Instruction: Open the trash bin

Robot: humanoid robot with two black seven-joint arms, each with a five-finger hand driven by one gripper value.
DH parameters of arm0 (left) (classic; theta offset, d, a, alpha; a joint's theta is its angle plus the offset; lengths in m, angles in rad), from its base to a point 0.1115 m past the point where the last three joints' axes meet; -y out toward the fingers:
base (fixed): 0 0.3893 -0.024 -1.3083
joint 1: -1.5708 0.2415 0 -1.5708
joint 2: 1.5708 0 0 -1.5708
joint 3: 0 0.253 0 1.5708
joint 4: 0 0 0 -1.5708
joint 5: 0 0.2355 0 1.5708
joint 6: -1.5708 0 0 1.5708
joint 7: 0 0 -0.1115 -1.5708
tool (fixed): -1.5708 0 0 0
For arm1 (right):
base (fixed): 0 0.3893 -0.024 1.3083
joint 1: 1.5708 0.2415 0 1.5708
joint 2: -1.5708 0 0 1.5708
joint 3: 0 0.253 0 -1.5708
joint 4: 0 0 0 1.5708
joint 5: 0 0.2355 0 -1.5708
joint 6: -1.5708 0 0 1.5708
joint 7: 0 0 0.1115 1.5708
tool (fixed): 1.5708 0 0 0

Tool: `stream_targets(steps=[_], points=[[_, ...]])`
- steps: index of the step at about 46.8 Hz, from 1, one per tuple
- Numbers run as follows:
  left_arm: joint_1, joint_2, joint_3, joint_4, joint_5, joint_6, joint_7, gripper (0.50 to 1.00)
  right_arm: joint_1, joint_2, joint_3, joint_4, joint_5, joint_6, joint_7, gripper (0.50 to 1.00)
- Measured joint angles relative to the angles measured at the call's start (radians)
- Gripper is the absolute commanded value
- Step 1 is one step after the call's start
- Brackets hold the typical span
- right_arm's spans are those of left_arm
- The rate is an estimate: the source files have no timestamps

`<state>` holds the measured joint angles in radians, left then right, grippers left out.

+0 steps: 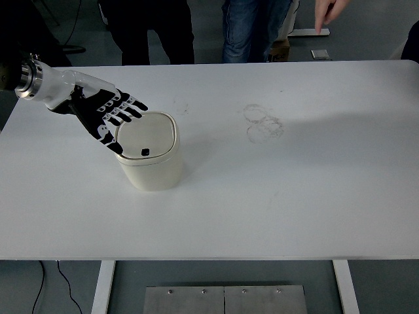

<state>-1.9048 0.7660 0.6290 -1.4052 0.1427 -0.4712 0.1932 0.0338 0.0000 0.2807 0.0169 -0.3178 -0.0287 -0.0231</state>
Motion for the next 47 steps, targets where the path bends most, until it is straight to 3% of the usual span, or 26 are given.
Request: stream_targets(steps=[9,18,47], points=[[-0.002,-0.022,0.000,-0.023,0.000,0.002,0.007,1.000,0.000,0.000,0.000,0.000,0.000,0.000,0.000,0.989],[-0.008,-0.022,0.000,-0.041,0.000,0.003,0.073,1.000,0.000,0.000,0.000,0.000,0.000,0.000,0.000,0.989],[0.006,-0.045,0.000,-0.043,-0.001,0.007,0.075,1.000,0.000,0.000,0.000,0.000,0.000,0.000,0.000,0.991]])
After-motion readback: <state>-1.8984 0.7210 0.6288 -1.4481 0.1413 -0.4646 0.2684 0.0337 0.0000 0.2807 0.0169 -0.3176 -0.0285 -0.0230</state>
